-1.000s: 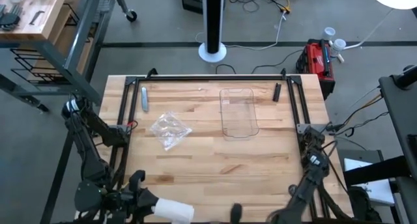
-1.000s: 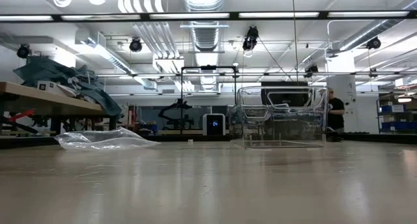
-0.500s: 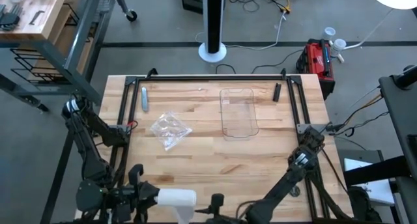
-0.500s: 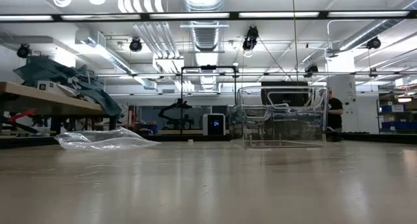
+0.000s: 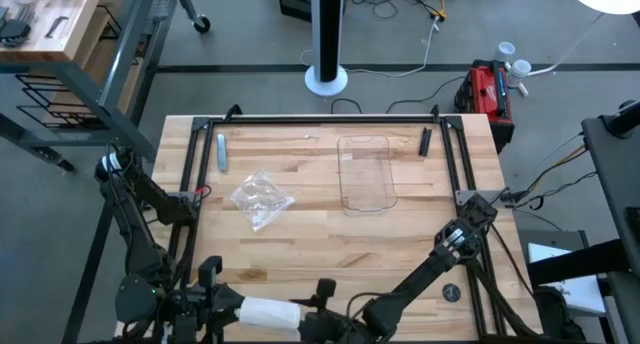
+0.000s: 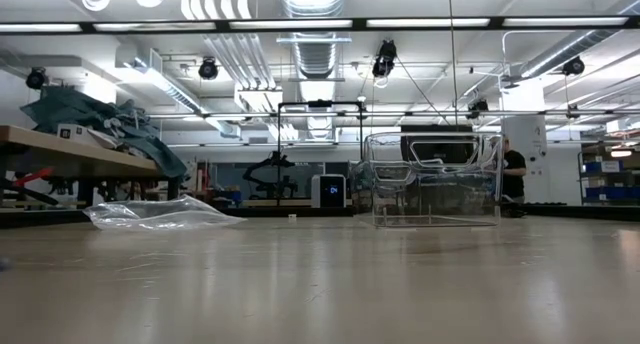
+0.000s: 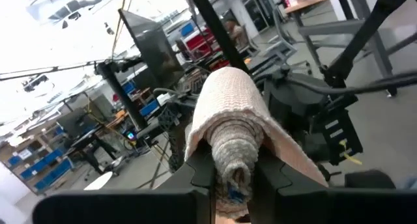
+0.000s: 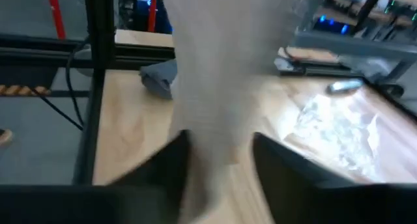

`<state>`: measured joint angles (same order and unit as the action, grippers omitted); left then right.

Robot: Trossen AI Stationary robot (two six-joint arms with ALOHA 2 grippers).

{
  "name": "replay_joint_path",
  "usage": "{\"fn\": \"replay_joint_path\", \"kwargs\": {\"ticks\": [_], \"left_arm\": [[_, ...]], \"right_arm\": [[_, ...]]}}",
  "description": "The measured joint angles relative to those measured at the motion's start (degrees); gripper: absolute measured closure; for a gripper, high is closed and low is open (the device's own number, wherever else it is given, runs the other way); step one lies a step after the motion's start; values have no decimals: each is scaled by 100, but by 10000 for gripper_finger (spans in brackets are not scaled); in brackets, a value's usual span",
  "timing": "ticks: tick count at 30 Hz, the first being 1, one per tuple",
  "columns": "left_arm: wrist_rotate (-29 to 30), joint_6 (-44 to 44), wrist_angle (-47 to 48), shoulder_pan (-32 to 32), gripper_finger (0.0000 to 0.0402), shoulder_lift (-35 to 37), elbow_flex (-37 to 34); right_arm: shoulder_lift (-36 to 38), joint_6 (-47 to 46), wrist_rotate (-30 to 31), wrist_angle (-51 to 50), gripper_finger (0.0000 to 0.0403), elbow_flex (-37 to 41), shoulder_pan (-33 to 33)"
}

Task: Roll bandage
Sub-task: Roll the brown bandage

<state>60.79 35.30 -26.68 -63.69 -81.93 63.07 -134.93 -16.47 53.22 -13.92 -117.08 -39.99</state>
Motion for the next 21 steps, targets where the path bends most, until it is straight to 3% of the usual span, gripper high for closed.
{"fn": "replay_joint_path", "kwargs": {"ticks": [3,4,10,12,16,21], "left_arm": [[-22,-37,-5,1,366,-39,-1],[-103,-76,-6,-13,366,-45,-11],[-373,-188,-34,-254,366,-48,-27],[-732,-178,-43,-307,366,-48,-57],[-1912,51,-147,-340,366,-55,-109],[-1952,492,-585,-335,366,-47,-105]], "right_arm": [[26,574,211,27,368,0,-74],[43,756,391,29,383,-2,-142],[272,1475,2202,-551,400,-231,-727],[356,1638,2479,-677,401,-291,-837],[584,1867,2273,-681,402,-332,-810],[606,1290,778,-667,402,-284,-548]]}}
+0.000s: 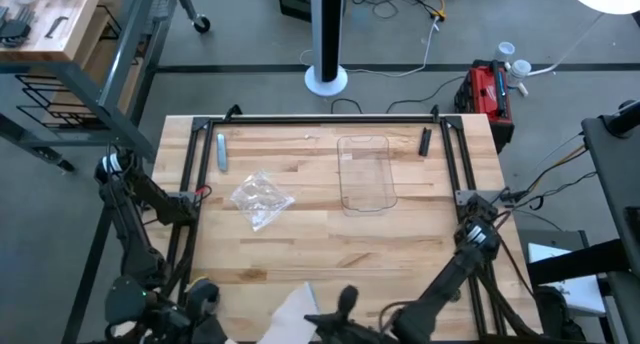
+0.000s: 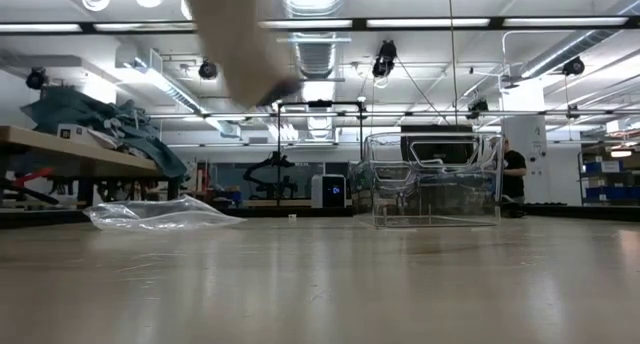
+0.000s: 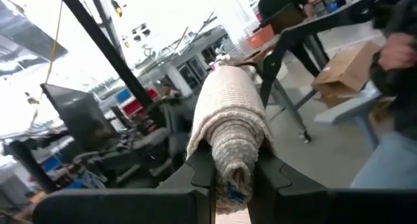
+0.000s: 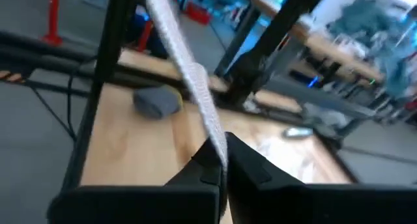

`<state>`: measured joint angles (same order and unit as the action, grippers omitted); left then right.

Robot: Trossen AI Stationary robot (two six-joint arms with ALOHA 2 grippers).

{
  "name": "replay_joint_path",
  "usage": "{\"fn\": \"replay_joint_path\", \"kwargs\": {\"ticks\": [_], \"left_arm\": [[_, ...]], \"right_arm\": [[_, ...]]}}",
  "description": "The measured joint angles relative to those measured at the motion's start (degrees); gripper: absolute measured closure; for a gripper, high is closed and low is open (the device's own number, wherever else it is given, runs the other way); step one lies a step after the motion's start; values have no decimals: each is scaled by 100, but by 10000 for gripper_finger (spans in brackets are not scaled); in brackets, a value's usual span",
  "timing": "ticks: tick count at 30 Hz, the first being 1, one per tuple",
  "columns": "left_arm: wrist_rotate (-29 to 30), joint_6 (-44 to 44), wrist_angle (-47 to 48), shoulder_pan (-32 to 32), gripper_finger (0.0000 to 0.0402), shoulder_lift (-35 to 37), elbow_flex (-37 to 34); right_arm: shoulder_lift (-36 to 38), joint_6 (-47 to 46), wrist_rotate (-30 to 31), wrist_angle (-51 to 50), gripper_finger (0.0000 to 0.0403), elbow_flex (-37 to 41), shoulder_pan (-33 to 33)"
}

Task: Roll bandage
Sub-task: Roll the brown bandage

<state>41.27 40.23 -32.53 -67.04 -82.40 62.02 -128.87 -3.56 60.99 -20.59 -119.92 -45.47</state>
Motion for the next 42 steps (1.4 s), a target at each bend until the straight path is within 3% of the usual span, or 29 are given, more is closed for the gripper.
{"fn": "replay_joint_path", "kwargs": {"ticks": [6,10,15,23,29,32,38,42], "left_arm": [[-241,149,-44,-4,366,-8,-2],[-330,175,-101,-5,366,-8,-2],[-901,177,-75,-5,366,-8,-74],[-942,-45,28,8,366,-8,-134],[-951,-197,16,10,366,-1,-324],[-699,-272,19,8,366,1,-466],[-599,-433,45,142,366,3,-529],[-795,-612,206,277,366,3,-529]], "right_arm": [[-47,-801,658,-696,403,480,222],[-36,-1361,686,-1163,403,726,424],[-36,-1480,935,-1186,403,1099,587],[179,-243,1749,-1260,403,814,846],[835,283,2152,-1409,403,792,928],[1262,464,2108,-1411,403,813,784],[1823,538,1263,-1219,403,888,535],[1887,1545,1256,-290,403,899,496]]}}
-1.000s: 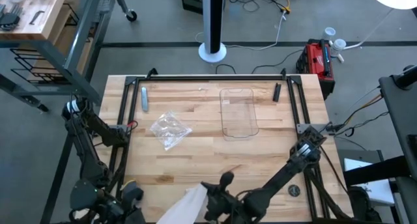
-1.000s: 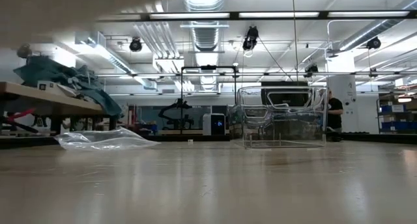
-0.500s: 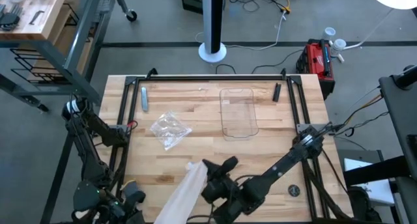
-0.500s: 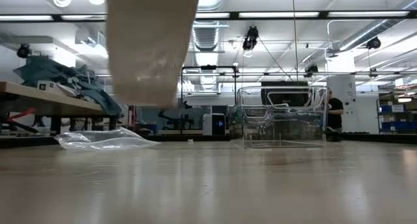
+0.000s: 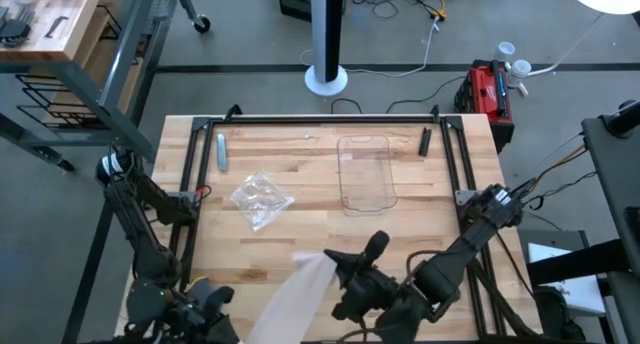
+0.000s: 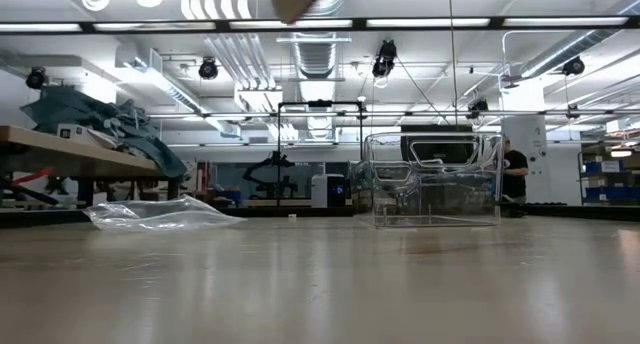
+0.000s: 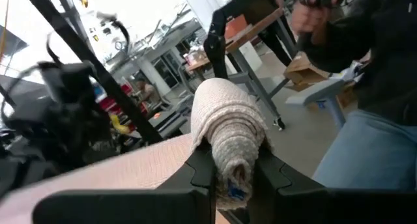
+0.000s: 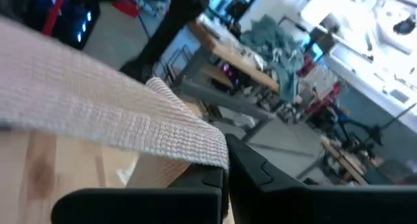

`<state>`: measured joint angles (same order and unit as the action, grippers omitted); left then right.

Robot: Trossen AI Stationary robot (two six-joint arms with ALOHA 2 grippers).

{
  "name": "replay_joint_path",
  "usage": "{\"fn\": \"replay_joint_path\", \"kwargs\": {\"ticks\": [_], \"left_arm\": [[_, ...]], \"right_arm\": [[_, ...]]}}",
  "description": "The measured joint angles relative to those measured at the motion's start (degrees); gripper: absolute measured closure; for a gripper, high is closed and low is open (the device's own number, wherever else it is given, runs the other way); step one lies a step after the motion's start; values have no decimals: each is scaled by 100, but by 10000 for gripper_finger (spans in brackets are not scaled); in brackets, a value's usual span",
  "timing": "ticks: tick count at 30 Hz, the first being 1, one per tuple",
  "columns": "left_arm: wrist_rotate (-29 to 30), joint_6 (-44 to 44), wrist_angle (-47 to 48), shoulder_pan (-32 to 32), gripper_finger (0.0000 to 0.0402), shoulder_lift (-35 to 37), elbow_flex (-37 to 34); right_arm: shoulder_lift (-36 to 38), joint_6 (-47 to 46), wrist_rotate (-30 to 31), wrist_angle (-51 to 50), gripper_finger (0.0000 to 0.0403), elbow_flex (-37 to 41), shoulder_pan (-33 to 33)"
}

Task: Roll bandage
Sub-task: Roll the brown bandage

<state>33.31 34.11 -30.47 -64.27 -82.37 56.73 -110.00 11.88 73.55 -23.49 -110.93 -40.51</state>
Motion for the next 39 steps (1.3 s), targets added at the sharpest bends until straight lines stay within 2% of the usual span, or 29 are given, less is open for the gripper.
{"fn": "replay_joint_path", "kwargs": {"ticks": [3,7,10,18,25,30,34,39], "left_arm": [[-74,-286,91,208,366,0,-17],[0,-762,520,491,366,0,-27],[367,-1115,777,635,366,2,-28],[1533,-2064,1504,979,366,2,-26],[3106,-2303,1543,1104,366,-11,-181],[3994,-2514,1525,1119,366,-11,-466],[4342,-2719,1503,1117,366,-15,-546],[4525,-2567,1315,1117,366,-15,-475]], "right_arm": [[38,1511,-206,1500,403,0,79],[71,3309,-971,3604,403,0,98],[130,3890,-1189,3972,403,-185,-29],[99,3653,-1425,3514,403,-709,-285],[-88,3109,-1968,3435,403,-752,-390],[-265,2878,-2021,3404,403,-752,-555],[-504,2475,-2050,3405,403,-752,-697],[-969,1884,-2107,3242,403,-752,-786]]}}
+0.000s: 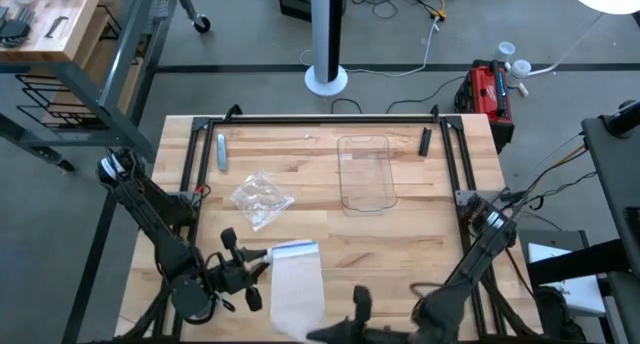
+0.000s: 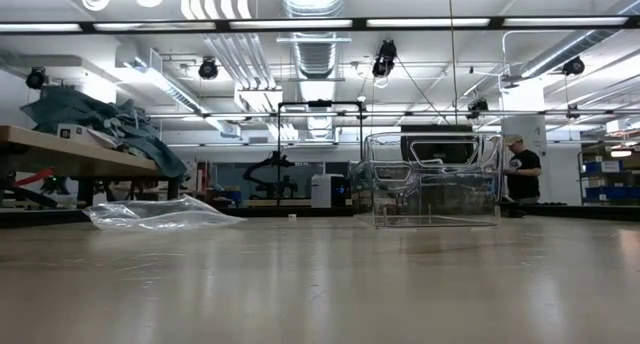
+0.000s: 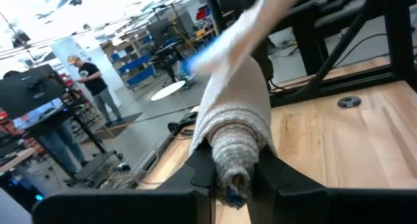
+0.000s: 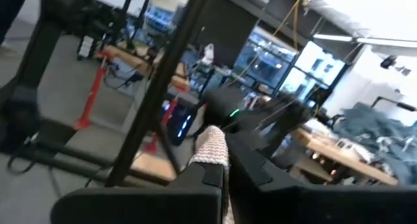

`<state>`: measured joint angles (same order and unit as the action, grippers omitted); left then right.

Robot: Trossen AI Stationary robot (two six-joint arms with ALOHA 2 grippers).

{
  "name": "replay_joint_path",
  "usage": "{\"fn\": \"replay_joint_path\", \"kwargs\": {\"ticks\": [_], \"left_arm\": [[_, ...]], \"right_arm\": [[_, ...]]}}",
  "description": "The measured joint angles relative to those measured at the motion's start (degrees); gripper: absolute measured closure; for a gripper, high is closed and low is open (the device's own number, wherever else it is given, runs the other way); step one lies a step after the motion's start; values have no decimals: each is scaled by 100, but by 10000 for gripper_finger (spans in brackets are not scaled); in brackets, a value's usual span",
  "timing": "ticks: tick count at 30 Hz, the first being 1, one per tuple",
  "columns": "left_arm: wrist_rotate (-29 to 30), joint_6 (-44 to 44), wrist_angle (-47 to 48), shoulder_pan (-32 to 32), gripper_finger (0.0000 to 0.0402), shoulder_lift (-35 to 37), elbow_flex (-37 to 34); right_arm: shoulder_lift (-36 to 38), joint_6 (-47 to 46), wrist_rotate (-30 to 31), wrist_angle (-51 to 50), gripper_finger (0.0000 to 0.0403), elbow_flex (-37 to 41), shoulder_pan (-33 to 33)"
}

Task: Roll bandage
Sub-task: Roll the brown bandage

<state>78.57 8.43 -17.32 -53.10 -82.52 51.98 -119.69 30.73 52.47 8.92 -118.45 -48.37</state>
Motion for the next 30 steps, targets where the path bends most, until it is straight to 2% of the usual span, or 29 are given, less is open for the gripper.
{"fn": "replay_joint_path", "kwargs": {"ticks": [4,8,12,15,17,20,27,30], "left_arm": [[6,98,-2,2,366,0,63],[41,136,-4,0,366,14,70],[140,322,-142,0,366,110,70],[45,741,-679,0,367,167,70],[-178,1140,-1164,0,367,175,70],[-639,1562,-1684,2,367,179,70],[-1712,1899,-2183,13,367,190,70],[-2327,1962,-2307,13,367,190,70]], "right_arm": [[-396,-408,-1,-10,403,0,-130],[-661,-1294,-125,-242,403,0,-271],[-904,-2427,-135,-968,403,0,-289],[-987,-3276,-307,-1621,403,6,-188],[-1078,-3607,-503,-1706,403,22,-66],[-1243,-3555,-594,-1703,403,33,83],[-1331,-3243,-647,-1792,403,65,406],[-1354,-3233,-445,-2101,403,83,485]]}}
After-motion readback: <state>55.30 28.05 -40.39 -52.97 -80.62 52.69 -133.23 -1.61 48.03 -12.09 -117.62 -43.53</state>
